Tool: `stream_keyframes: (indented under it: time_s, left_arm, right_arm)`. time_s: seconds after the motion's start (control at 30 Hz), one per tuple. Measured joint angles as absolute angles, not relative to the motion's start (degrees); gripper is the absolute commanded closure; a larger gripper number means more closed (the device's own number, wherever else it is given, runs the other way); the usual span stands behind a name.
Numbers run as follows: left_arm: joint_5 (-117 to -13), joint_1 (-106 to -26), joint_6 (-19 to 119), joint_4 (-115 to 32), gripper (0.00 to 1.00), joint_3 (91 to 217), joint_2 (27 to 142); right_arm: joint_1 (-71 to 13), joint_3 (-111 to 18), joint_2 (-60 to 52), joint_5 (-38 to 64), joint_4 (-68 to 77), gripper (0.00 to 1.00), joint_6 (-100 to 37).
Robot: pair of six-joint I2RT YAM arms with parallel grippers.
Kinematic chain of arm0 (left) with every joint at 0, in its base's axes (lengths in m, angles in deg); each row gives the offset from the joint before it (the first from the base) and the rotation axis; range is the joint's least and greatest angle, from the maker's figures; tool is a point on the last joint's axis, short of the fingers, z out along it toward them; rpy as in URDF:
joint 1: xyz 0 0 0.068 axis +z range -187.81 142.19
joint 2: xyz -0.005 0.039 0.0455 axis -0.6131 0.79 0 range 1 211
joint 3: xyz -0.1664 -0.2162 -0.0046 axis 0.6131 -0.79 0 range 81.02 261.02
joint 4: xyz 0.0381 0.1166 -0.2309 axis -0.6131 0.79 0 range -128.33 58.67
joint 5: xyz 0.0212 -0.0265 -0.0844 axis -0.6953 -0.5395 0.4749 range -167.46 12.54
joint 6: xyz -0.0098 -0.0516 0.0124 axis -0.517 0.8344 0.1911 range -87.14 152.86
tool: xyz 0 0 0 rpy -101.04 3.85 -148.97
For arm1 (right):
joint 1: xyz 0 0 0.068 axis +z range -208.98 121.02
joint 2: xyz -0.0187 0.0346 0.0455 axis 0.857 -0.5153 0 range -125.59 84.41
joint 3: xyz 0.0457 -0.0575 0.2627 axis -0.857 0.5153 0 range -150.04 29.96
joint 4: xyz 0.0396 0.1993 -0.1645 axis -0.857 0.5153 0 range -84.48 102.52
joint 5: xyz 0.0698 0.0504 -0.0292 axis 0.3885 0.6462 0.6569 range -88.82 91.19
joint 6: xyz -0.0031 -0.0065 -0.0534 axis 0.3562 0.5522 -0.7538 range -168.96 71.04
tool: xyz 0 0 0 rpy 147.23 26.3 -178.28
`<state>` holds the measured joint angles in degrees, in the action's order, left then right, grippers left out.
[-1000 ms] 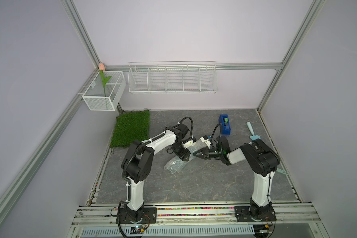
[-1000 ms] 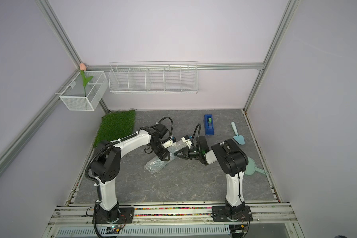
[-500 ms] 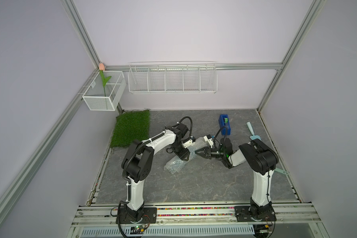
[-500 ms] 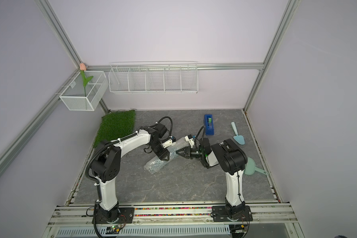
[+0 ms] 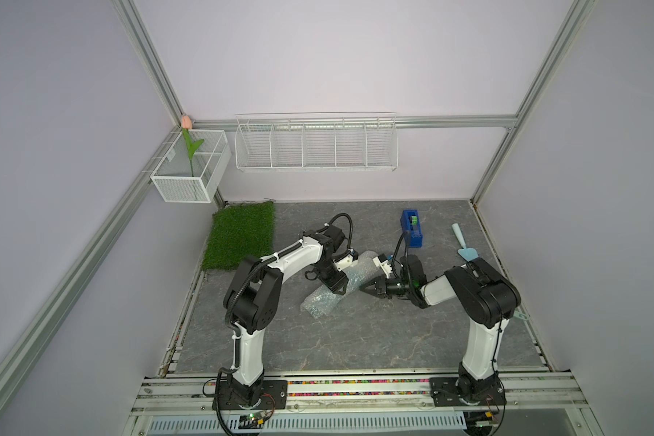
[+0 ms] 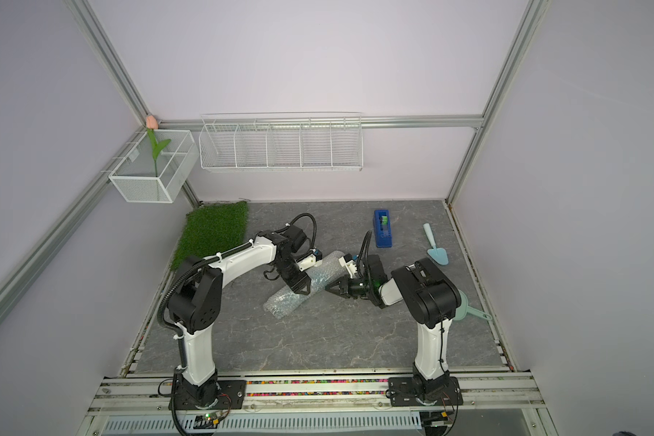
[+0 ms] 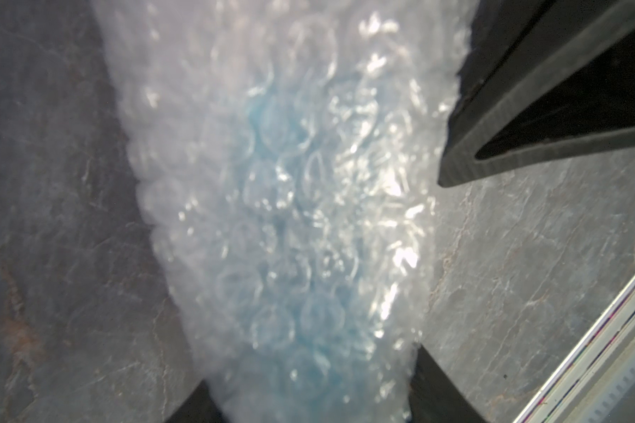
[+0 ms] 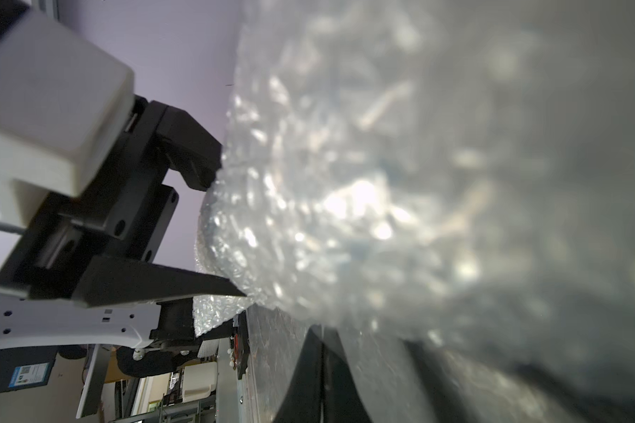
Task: Wrap wine bottles in bubble wrap
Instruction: Stick the tape on the bubble wrap.
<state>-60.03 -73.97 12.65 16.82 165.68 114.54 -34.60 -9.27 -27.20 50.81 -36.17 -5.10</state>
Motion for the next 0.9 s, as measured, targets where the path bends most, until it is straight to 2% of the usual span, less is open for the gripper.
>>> stream_keyframes:
  time_s: [0.43, 0.57, 0.7, 0.9]
  left_arm:
    - [-60.3, -73.8, 12.9, 17.2, 0.41, 165.9, 114.7]
    - [-60.3, -73.8, 12.9, 17.2, 0.41, 165.9, 114.7]
    - [-60.0, -73.8, 12.7, 17.2, 0.41, 166.0, 114.8]
    - [-60.2, -73.9, 12.9, 17.1, 0.41, 166.0, 114.8]
  right_arm:
    - [-34.0, -13.8, -30.7, 48.7, -35.9, 0.92, -3.8]
    - [-34.0, -13.4, -30.6, 48.3, -36.0, 0.88, -3.6]
    - [-34.2, -11.5, -27.9, 47.0, -34.3, 0.8, -4.9]
    - [-35.2, -8.7, -16.7, 44.5, -24.3, 0.6, -11.2]
